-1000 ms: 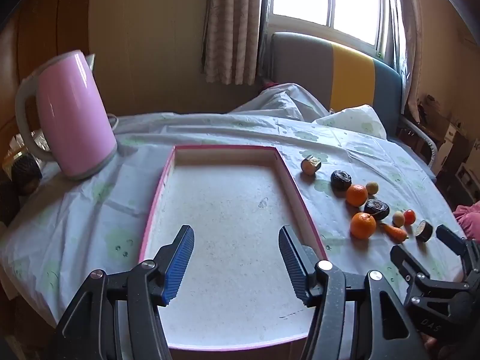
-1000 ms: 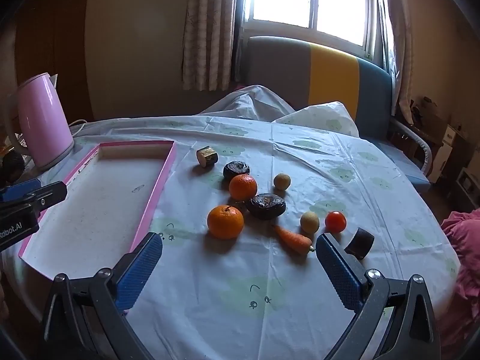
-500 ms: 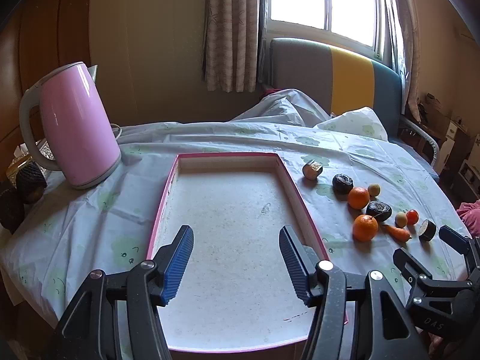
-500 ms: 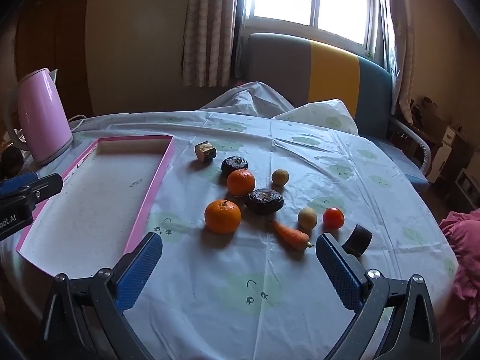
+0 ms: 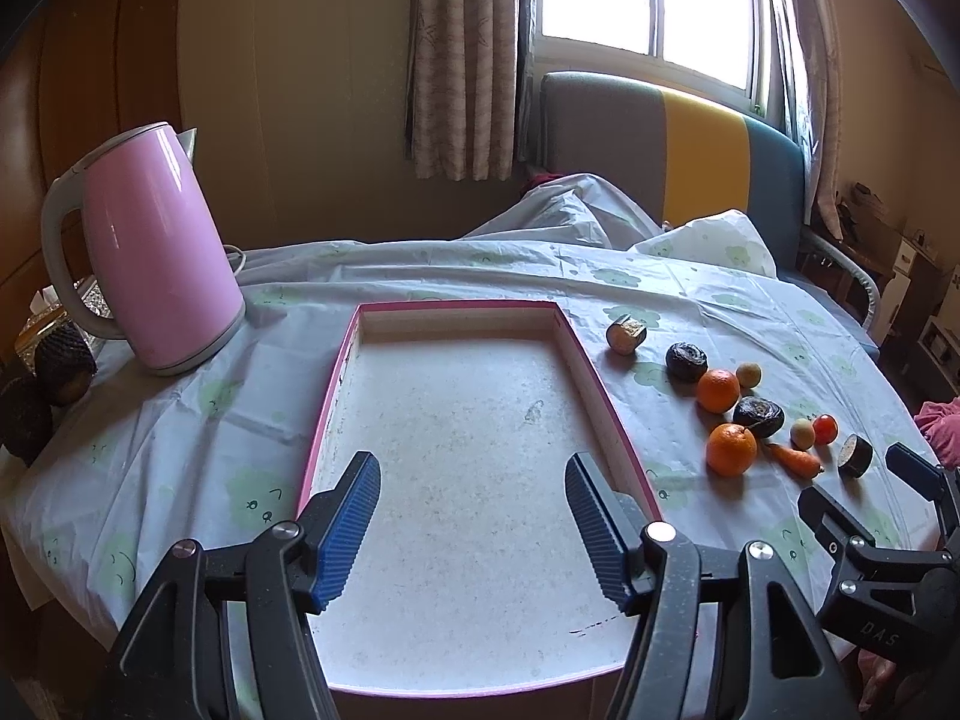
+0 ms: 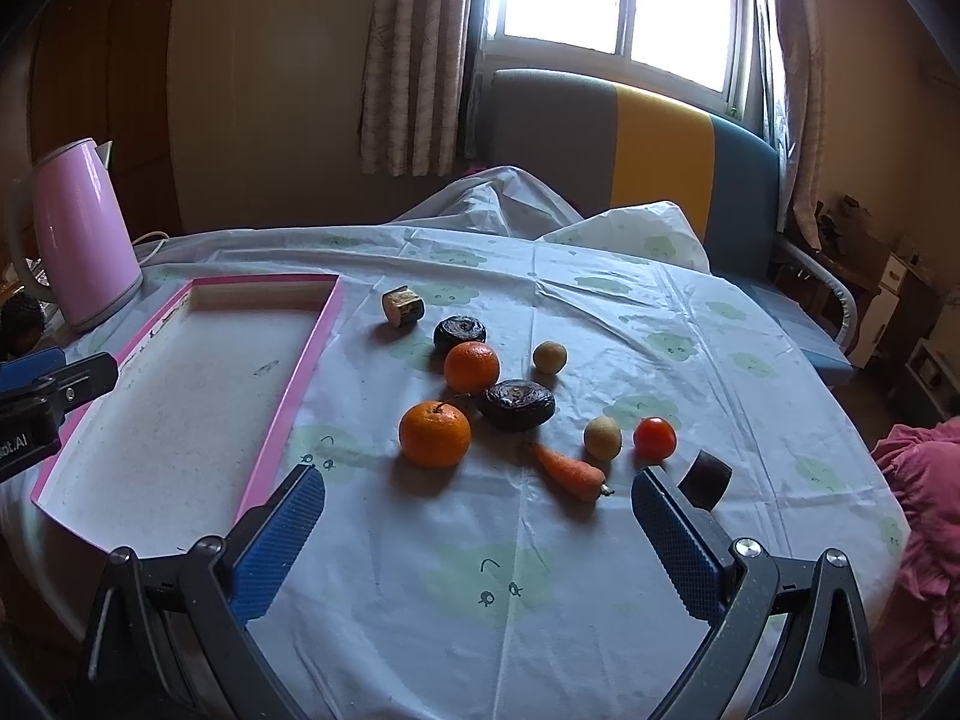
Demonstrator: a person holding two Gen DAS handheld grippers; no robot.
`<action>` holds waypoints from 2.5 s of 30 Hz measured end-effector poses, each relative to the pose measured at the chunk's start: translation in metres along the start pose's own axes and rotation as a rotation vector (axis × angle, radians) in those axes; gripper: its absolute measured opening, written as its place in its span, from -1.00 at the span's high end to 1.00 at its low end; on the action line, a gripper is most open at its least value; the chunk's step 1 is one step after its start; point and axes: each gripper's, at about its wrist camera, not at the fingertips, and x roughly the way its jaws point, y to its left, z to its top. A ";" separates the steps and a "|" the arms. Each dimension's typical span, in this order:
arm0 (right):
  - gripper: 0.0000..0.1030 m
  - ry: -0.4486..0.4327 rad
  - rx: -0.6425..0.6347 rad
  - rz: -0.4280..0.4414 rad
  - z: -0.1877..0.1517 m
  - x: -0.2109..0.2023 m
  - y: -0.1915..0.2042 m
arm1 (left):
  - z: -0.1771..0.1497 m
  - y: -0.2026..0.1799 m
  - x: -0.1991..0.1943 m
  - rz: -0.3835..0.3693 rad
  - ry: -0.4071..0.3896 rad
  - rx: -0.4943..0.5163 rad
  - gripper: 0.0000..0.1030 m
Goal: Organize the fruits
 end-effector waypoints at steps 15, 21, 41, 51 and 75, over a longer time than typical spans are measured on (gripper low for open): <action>-1.00 -0.004 0.045 -0.007 0.002 -0.002 -0.019 | 0.003 -0.009 -0.001 -0.022 -0.001 0.030 -0.27; -1.00 -0.001 0.055 -0.017 0.002 -0.001 -0.027 | 0.002 -0.017 0.000 -0.036 0.006 0.058 -0.27; -0.04 0.132 0.273 -0.032 -0.016 0.030 -0.096 | 0.009 -0.050 0.021 -0.274 0.148 0.108 -0.35; 0.08 0.160 0.327 -0.033 -0.031 0.044 -0.126 | 0.014 -0.090 0.040 -0.366 0.223 0.198 -0.20; 0.28 0.133 0.420 0.039 -0.034 0.083 -0.162 | 0.015 -0.164 0.129 -0.363 0.392 0.280 0.18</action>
